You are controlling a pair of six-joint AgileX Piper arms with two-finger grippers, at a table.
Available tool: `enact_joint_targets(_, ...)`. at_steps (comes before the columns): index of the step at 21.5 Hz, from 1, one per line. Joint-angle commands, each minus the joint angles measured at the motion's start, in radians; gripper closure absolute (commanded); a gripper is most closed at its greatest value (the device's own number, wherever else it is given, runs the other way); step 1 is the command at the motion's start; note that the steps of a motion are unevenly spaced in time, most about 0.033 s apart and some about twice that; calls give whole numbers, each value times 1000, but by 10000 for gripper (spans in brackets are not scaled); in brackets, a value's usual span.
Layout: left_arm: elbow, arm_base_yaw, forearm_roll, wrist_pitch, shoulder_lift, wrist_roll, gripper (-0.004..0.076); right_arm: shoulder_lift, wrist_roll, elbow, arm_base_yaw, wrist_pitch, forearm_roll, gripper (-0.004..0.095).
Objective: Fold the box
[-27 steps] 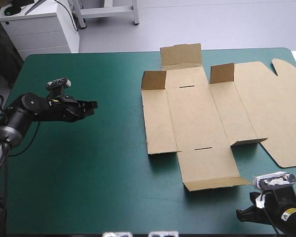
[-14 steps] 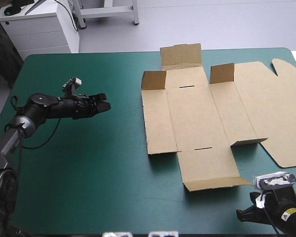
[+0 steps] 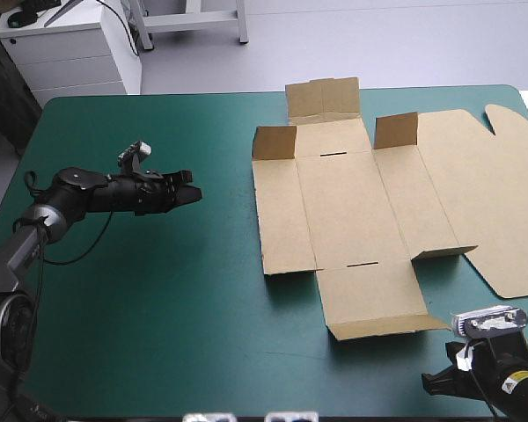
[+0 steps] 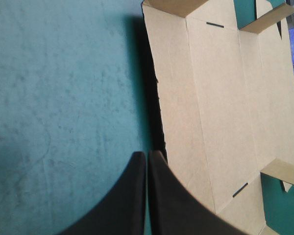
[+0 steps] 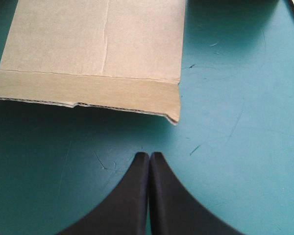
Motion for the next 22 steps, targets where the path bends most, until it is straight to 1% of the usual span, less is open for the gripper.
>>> enact_joint_targets(1, -32, -3, -54, 53, -14, 6, 709, 10, -9, -28, 4, -47, 7, 927)
enact_joint_targets(3, -32, -3, -54, 83, -1, 6, 636, 10, -9, -28, 4, -47, 7, 927)
enact_joint_targets(4, -32, -3, -54, 101, 12, 6, 534, 10, -9, -28, 4, -50, 7, 927)
enact_joint_targets(5, -32, -3, -54, 106, 16, 6, 486, 10, -9, -28, 4, -53, 7, 927)
enact_joint_targets(6, -32, -3, -56, 116, 25, 6, 370, 10, -9, -28, 4, -53, 7, 927)
enact_joint_targets(7, -32, -3, -61, 121, 27, 6, 331, 10, -9, -28, 4, -53, 7, 927)
enact_joint_targets(8, -32, -6, -68, 124, 33, 6, 272, 10, -9, -28, 4, -53, 7, 927)
enact_joint_targets(11, -32, -29, -75, 106, 36, 0, 267, 10, -9, -28, 4, -53, 7, 927)
enact_joint_targets(14, -32, -63, -154, 84, 57, 7, 267, 10, -9, -28, 4, -53, 7, 927)
enact_joint_targets(18, -32, -105, -165, 24, 96, 7, 267, 10, -9, -28, 4, -53, 11, 927)
enact_joint_targets(22, -32, -125, -264, 9, 136, 73, 267, 10, -9, -28, 4, -53, 11, 927)
